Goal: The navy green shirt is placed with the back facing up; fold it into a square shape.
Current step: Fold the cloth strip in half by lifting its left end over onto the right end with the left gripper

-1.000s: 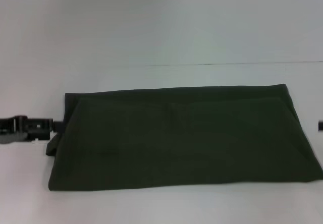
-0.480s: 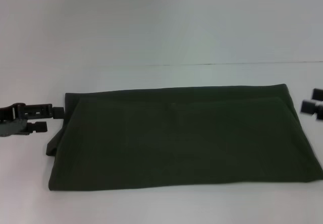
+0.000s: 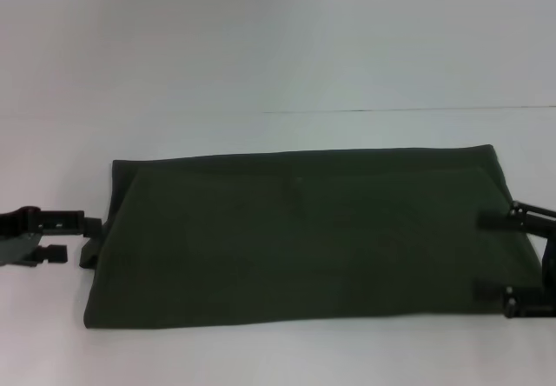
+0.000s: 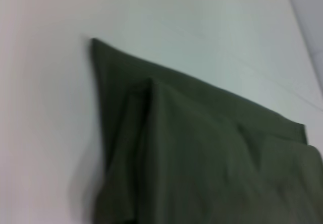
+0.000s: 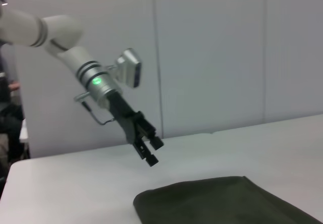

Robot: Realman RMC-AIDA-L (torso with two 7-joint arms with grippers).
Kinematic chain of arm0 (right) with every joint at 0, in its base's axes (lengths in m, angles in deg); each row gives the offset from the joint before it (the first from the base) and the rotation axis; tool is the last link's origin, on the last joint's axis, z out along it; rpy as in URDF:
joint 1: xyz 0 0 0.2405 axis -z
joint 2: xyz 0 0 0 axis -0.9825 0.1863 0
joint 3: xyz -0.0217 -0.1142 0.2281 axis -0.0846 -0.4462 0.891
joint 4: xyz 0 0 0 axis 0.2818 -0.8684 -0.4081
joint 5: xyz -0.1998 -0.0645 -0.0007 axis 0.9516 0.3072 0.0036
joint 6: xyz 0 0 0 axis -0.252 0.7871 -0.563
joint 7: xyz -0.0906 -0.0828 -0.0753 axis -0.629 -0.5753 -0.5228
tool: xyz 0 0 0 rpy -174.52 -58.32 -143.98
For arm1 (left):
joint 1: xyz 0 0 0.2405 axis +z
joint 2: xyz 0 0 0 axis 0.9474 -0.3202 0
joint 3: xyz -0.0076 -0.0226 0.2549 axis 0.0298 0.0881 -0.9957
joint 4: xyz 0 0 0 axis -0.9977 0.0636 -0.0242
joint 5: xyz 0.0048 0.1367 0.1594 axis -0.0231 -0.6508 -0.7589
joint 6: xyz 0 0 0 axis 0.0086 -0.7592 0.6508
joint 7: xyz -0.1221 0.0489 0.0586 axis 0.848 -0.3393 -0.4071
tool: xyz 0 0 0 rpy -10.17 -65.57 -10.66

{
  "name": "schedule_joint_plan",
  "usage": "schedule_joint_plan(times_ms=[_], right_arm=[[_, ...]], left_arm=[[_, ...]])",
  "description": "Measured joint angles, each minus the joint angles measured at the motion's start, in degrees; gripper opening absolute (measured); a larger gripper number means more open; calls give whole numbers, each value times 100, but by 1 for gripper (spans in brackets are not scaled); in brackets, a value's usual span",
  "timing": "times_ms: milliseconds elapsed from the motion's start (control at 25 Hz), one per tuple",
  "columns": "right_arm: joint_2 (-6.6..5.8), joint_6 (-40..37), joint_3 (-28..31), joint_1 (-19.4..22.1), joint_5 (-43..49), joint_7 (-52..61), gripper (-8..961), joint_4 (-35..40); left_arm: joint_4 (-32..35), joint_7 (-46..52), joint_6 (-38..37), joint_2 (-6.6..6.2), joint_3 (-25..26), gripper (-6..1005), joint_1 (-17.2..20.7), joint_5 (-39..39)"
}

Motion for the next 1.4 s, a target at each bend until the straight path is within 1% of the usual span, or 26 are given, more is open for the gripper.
schedule_joint_plan(times_ms=[280, 600, 840, 1120, 1400], right_arm=[[-14, -44, -167, 28, 13, -314, 917, -93], [-38, -135, -448, 28, 18, -331, 917, -102], [-46, -166, -549, 33, 22, -330, 915, -106], [-49, -197, -553, 43, 67, -326, 915, -113], [-48, -202, -557, 47, 78, -318, 915, -112]], left_arm=[[-124, 563, 223, 50, 18, 908, 112, -378], [-363, 962, 417, 112, 69, 907, 264, -401], [-495, 1141, 632, 161, 90, 907, 378, -397], [-820, 1283, 791, 170, 207, 906, 394, -358], [-878, 1365, 834, 186, 210, 906, 391, -353]])
